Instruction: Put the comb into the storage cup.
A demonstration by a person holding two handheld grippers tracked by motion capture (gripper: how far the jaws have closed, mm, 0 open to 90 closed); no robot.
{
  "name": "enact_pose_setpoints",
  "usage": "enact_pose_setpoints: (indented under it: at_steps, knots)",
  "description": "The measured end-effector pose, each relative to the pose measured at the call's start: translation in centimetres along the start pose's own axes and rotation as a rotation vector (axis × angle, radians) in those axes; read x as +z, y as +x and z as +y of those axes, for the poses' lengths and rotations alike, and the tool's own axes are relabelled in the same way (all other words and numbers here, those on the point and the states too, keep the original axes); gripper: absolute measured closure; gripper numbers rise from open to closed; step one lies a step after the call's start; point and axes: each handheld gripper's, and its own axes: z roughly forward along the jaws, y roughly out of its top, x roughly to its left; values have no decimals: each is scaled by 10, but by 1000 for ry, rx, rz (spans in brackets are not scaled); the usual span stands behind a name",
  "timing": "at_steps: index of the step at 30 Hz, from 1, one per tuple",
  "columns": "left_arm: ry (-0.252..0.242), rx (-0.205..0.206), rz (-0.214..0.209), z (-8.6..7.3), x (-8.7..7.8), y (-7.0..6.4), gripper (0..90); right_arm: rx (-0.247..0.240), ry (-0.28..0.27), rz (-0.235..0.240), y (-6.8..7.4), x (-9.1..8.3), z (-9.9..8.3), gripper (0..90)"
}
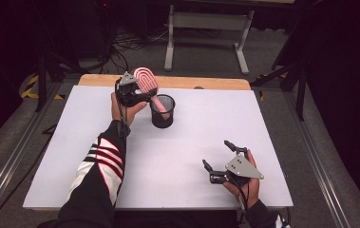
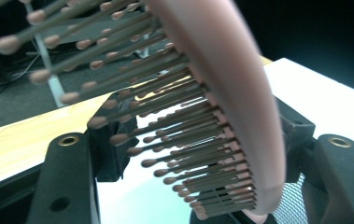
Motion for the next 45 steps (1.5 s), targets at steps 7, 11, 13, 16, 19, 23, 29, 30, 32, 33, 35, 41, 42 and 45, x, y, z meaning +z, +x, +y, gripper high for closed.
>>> enact_pose_setpoints:
  at_steps: [7,11,13,16,19,23,29,30,32,33,35,41,42,45]
  knots:
    - [-2,0,1,0,0,-2,175,-2,1,4,0,0,0,64]
    - [-11,-13,1,0,0,-2,107,-4,1,7,1,0,0,64]
    - [-17,-18,3,0,-1,-3,98,-4,0,8,1,0,0,64]
    - [-23,-29,4,0,0,-3,80,-1,0,10,0,0,0,64]
    - [-33,-28,-7,0,-2,-3,42,0,-1,9,0,-1,0,64]
    - [-65,-20,12,4,-9,-1,32,0,-2,9,0,0,0,64]
    - [-70,2,19,9,-18,1,35,-1,-5,9,-1,-1,1,64]
    - [-68,7,18,10,-19,1,36,0,-6,8,-1,-1,1,63]
    - [-63,24,24,12,-22,1,36,0,-6,6,-1,-1,1,63]
    - [-62,25,20,12,-23,2,36,-1,-7,5,-1,-1,1,63]
    - [-58,31,21,11,-26,2,36,-4,-7,6,0,-1,1,64]
    - [-44,51,35,10,-34,7,39,-3,-6,3,0,-1,1,63]
    - [-44,51,35,10,-34,7,40,-3,-6,3,0,-1,1,63]
    - [-18,88,39,9,-37,6,44,-1,-8,2,0,-1,2,63]
